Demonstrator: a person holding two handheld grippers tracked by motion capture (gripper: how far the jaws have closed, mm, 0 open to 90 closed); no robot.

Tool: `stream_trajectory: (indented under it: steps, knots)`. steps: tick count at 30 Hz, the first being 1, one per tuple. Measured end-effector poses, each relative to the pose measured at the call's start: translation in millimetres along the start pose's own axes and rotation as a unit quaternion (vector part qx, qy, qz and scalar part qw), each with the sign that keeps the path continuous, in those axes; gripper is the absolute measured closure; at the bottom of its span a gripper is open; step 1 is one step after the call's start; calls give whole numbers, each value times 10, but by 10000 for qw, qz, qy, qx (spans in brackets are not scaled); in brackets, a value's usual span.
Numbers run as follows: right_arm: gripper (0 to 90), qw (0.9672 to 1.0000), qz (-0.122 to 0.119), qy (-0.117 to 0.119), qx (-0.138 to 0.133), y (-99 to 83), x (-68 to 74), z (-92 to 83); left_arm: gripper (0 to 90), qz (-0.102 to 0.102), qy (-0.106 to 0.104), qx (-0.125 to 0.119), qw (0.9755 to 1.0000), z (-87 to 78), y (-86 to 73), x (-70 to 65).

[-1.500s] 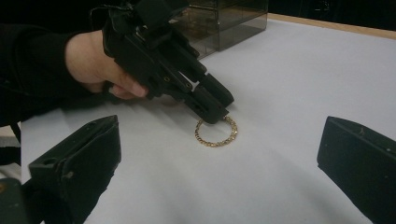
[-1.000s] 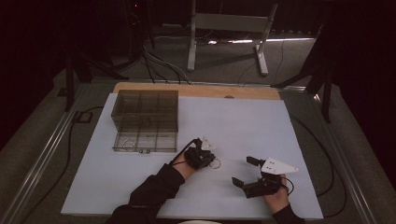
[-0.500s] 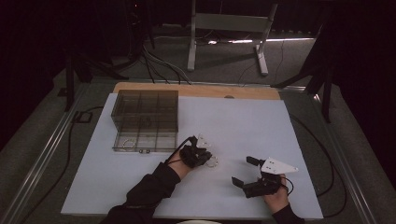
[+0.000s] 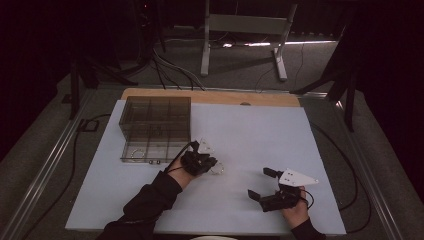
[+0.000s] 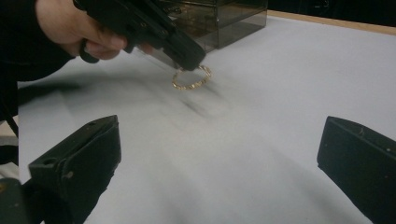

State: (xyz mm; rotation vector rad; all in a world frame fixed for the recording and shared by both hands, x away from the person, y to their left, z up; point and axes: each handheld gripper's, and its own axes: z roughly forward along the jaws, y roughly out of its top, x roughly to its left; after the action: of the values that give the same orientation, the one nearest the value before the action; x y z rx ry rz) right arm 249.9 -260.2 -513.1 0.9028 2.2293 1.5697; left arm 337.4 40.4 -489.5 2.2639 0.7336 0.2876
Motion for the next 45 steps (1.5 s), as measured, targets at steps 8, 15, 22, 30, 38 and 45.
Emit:
stream_trajectory:
  steps: [8,15,22,30,38,45]
  knots:
    - [0,10000,41,-4,-7,-1,-14,4,876,-95,180,-49,9998,-198,-38,132]
    - [0,10000,25,-14,11,-3,-13,12,876,-147,373,-75,9992,-360,-77,247]
    - [0,10000,10,-8,25,0,-8,19,875,-288,578,-127,9978,-525,-153,377]
    - [0,10000,51,4,3,2,-18,22,876,-491,832,-174,9952,-738,-256,545]
    - [0,10000,2,71,34,27,-7,83,875,-701,1089,-217,9913,-949,-401,684]
    - [0,9999,16,98,35,32,-14,104,875,-1001,1355,-238,9854,-1162,-605,869]
